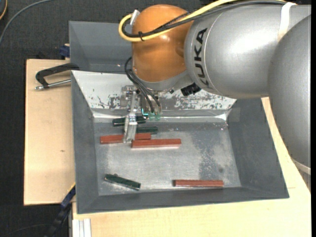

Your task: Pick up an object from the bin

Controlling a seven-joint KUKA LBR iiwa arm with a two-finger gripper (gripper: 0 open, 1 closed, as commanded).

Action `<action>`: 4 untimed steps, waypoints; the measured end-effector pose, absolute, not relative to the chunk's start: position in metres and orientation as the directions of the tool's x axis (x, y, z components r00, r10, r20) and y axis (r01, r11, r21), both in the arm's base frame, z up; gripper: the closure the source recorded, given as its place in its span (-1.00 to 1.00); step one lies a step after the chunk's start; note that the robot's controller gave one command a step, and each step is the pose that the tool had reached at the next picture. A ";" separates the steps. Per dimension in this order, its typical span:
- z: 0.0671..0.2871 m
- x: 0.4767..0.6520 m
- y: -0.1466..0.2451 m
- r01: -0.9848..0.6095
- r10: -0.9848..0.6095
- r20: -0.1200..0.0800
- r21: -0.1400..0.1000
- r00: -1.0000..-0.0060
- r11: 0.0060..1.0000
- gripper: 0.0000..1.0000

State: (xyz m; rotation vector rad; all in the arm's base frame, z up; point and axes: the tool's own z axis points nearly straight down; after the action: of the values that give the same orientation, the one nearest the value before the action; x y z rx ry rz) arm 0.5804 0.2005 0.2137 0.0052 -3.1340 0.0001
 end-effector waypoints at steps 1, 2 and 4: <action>0.078 0.535 0.157 0.054 0.054 0.008 -0.002 -0.999 0.999 -1.00; 0.072 0.593 0.166 -0.062 -0.062 -0.010 0.003 -0.998 0.998 -1.00; 0.209 0.589 0.188 -0.470 -0.470 -0.015 -0.001 -0.883 0.883 1.00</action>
Offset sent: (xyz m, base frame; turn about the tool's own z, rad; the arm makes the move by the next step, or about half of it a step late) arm -0.0435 -0.0433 -0.1320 0.0569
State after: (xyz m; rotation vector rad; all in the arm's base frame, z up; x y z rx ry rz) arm 0.5893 0.1883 0.2086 0.7639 -3.0621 -0.0042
